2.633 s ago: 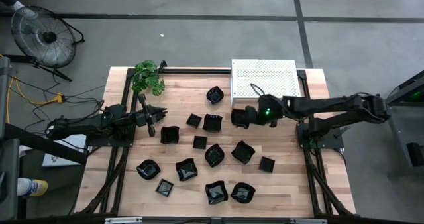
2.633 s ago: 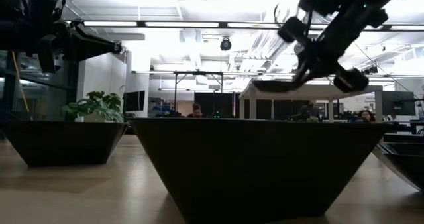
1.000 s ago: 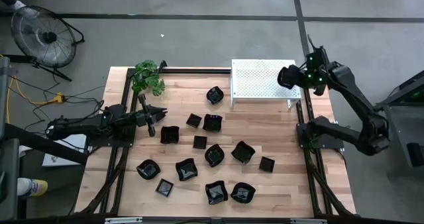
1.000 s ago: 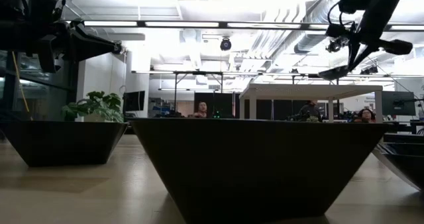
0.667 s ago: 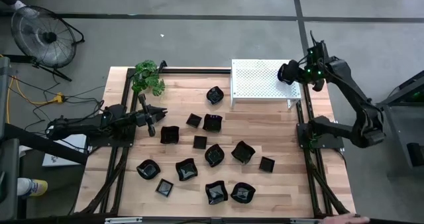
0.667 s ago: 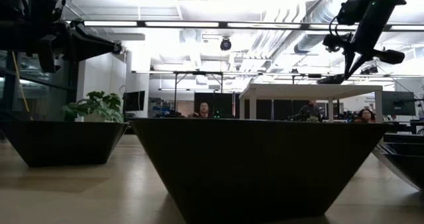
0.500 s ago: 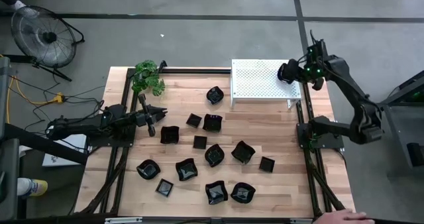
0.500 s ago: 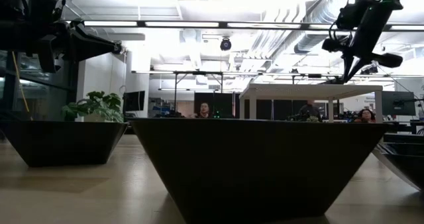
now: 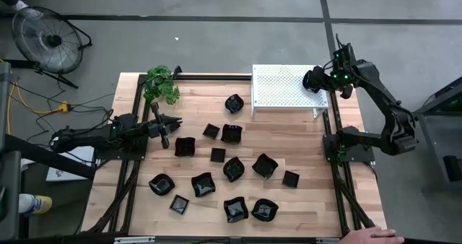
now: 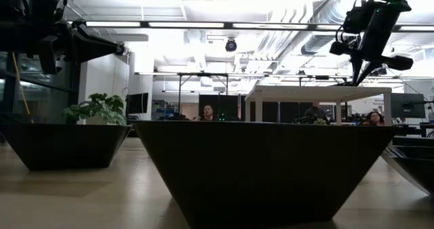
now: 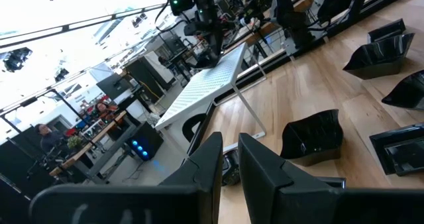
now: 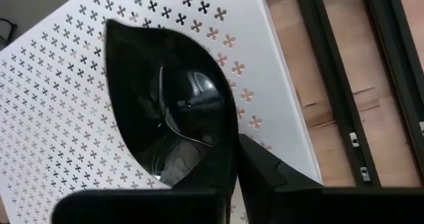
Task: Pick & Place Mini shaped plates
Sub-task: Put the leaf-shaped plate on the shelf, then put the square plate on the shelf
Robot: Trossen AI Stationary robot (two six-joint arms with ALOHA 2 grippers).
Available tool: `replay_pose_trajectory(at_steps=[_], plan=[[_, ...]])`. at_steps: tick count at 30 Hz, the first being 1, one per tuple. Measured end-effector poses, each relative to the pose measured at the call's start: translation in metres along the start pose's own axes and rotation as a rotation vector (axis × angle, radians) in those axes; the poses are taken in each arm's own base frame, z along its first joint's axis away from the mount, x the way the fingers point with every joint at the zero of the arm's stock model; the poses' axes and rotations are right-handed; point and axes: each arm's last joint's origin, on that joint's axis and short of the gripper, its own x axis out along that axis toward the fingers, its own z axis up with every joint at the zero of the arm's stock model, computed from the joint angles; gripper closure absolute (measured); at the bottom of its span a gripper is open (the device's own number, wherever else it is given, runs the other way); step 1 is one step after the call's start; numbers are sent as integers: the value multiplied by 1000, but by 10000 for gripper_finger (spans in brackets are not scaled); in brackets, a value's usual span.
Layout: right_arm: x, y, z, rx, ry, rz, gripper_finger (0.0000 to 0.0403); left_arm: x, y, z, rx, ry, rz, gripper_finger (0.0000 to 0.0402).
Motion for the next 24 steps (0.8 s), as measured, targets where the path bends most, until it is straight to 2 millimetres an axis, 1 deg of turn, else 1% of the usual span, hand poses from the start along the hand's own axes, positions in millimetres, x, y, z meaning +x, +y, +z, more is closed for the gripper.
replay_pose_trajectory(at_steps=[9, 14, 18, 24], plan=[[0, -1, -1, -13, 1, -25, 338, 0, 0, 0, 0, 0, 0, 356], [-2, 2, -5, -42, 0, -12, 318, 0, 0, 0, 0, 0, 0, 356], [-8, 4, -13, -75, -11, 4, 310, 0, 0, 0, 0, 0, 0, 356], [-23, 3, -33, -130, -15, -24, 308, 0, 0, 0, 0, 0, 0, 356]])
